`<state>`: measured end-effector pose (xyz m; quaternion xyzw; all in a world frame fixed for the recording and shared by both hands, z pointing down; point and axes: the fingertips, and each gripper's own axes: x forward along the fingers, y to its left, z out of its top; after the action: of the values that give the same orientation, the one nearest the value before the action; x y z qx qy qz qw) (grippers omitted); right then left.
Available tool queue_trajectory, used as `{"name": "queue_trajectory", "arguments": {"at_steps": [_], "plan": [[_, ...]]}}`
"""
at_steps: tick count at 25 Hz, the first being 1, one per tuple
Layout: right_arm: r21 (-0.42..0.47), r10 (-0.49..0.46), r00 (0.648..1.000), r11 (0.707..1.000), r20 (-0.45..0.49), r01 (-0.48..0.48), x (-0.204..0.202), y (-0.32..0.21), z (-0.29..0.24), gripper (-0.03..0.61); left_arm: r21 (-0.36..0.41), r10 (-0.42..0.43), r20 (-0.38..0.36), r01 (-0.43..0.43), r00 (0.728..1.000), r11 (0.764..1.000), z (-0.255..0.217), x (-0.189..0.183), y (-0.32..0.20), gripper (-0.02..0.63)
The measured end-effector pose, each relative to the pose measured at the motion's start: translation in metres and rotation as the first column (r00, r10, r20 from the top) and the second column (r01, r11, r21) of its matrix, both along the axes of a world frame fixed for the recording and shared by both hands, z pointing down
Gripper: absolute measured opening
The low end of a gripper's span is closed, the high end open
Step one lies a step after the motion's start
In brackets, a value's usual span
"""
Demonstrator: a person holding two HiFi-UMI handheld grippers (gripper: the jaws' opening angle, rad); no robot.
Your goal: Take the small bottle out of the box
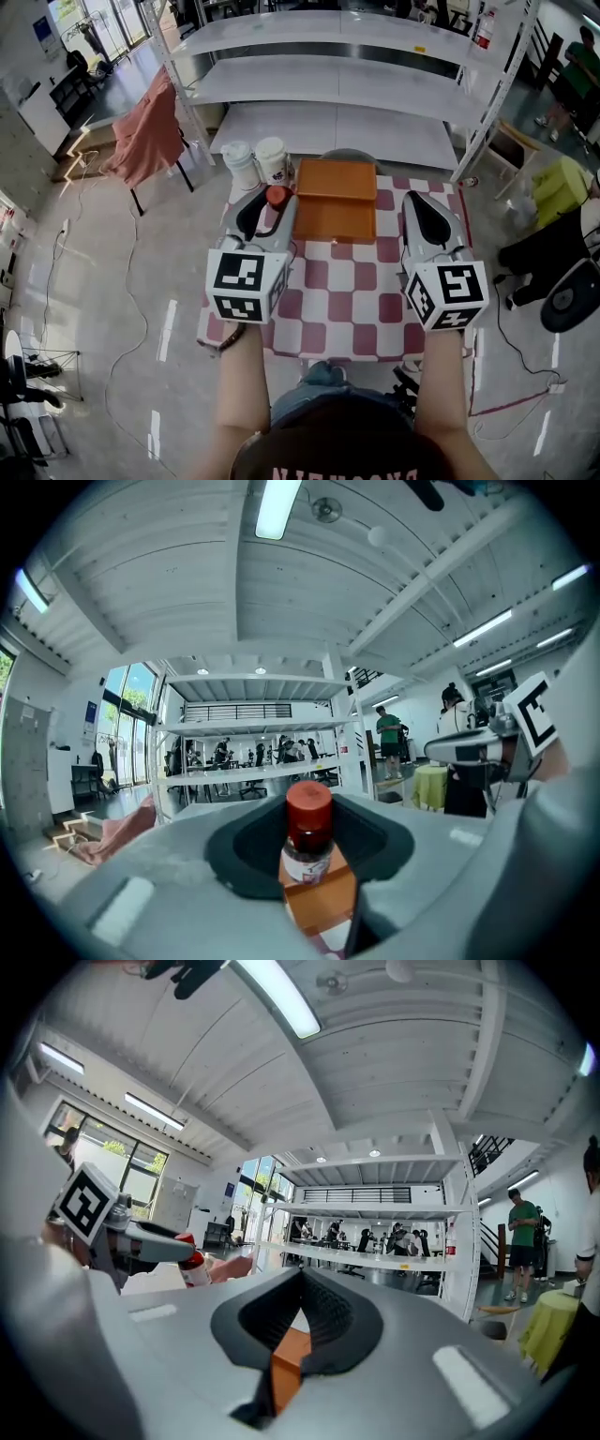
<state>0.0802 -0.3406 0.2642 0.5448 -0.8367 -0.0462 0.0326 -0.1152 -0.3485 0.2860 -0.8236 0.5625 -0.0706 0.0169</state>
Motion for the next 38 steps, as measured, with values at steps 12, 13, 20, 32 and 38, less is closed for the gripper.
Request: {"name": "queue_trajectory", "arguments": {"at_steps": [12, 13, 20, 32, 38], "plan": [[0.069, 0.012, 1.0, 0.998, -0.001, -0.012, 0.006, 0.019, -0.038, -0.002, 0.11, -0.008, -0.016, 0.01, 1.0, 0.994, -0.049, 0.007, 0.018, 0.15], [0.072, 0.012, 1.0, 0.997, -0.002, -0.012, 0.007, 0.019, -0.039, -0.002, 0.113, -0.007, -0.017, 0.009, 1.0, 0.994, -0.05, 0.008, 0.018, 0.15], [0.091, 0.027, 1.0, 0.995, 0.009, -0.027, 0.014, 0.019, -0.048, -0.002, 0.139, -0.025, -0.017, 0.027, 1.0, 0.99, -0.064, 0.009, 0.017, 0.15], [0.091, 0.01, 1.0, 0.996, -0.007, -0.01, 0.009, 0.017, -0.045, -0.003, 0.14, -0.042, -0.021, 0.044, 0.999, 0.989, -0.064, 0.007, 0.017, 0.15], [0.086, 0.011, 1.0, 0.996, -0.019, -0.009, 0.008, 0.014, -0.043, -0.003, 0.14, -0.045, -0.019, 0.047, 0.999, 0.989, -0.064, 0.004, 0.015, 0.15]]}}
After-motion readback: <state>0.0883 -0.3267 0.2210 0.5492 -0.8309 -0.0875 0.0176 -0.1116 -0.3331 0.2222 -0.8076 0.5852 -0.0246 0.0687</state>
